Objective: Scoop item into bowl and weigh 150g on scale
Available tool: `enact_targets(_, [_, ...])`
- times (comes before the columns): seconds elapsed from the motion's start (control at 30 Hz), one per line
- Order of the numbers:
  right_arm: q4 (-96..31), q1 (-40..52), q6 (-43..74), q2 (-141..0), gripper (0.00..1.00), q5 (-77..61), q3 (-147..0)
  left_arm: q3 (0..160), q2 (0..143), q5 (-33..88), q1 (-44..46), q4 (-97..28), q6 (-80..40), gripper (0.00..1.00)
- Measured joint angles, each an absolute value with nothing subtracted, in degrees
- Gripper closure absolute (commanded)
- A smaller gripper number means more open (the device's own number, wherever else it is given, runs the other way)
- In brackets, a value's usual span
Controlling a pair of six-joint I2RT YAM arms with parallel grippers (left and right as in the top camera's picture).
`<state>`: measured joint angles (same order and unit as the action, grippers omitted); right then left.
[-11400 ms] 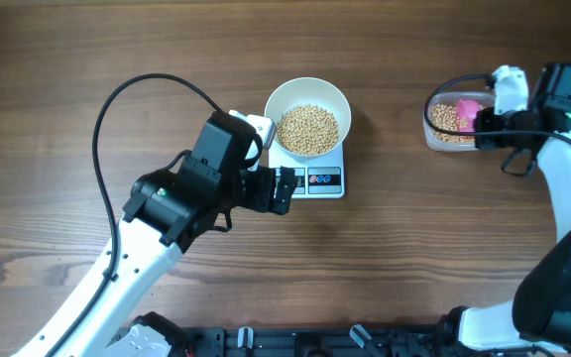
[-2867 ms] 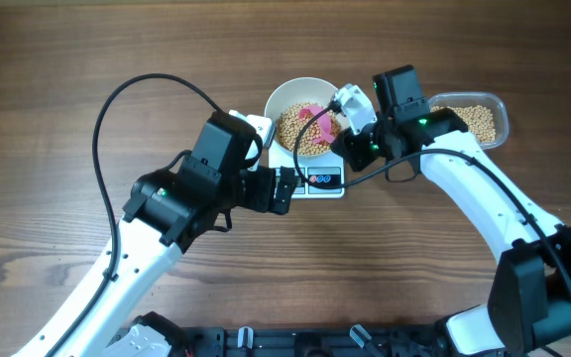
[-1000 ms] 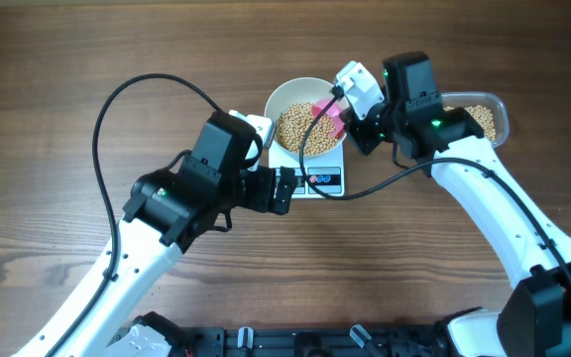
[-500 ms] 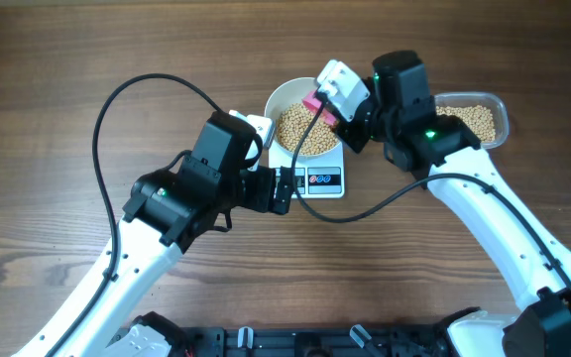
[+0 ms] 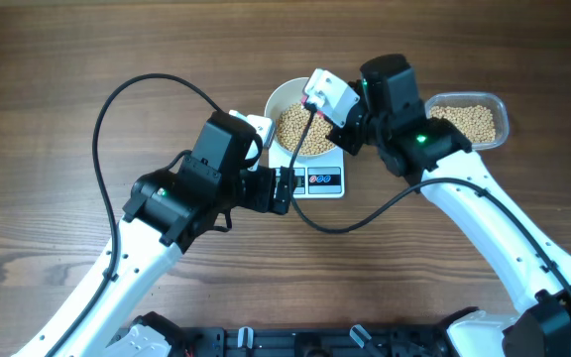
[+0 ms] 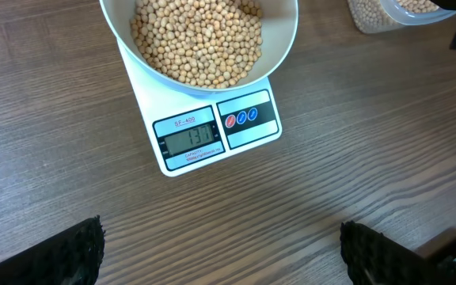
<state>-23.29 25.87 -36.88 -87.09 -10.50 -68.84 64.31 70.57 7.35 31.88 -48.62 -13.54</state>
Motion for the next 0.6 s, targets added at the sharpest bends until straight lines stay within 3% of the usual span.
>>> enact_targets(0.33, [-22.61, 28.16, -37.36, -87.09, 0.96, -8.40, -68.84, 64.31, 70.57, 7.33, 31.88, -48.60, -13.54, 0.00])
enact_targets(0.6, [-22.59, 27.92, -26.61, -87.09, 0.96, -8.29, -68.84, 64.31, 70.57, 7.33, 31.88, -48.60, -13.56, 0.00])
